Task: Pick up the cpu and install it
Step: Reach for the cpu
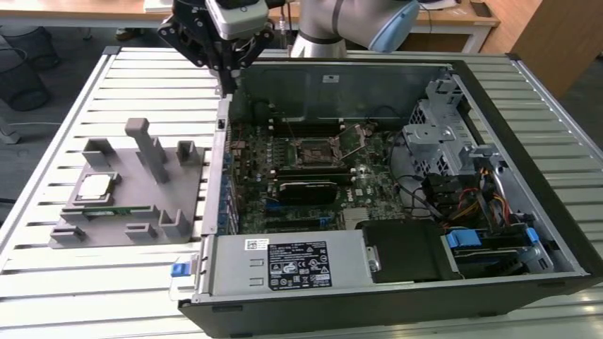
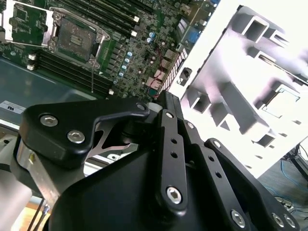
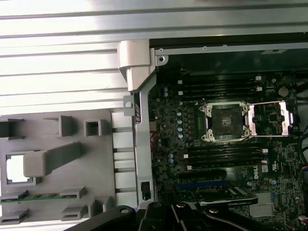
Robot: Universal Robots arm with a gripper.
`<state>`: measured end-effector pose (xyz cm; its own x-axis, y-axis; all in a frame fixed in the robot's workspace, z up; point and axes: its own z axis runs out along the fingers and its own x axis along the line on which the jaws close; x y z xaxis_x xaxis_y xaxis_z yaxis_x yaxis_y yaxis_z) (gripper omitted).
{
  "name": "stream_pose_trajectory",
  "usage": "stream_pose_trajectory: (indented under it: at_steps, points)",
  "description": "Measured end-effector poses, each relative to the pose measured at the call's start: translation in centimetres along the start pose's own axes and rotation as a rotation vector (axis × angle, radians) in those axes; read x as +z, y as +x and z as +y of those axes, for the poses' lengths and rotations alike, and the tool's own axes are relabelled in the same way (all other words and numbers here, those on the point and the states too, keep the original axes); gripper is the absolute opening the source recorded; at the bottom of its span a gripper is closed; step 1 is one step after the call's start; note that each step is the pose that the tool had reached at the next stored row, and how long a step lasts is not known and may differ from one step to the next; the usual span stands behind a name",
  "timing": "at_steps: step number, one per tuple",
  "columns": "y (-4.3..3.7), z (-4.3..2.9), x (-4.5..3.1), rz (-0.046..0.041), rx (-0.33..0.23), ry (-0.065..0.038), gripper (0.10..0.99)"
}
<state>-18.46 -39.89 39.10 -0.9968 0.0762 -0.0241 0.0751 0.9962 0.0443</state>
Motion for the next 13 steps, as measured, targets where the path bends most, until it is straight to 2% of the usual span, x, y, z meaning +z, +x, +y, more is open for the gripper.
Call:
stream_pose_trajectory:
  at_steps: [13]
  points:
    - [1.14, -0.09, 0.01, 0.0001, 0.0, 0.0, 0.106]
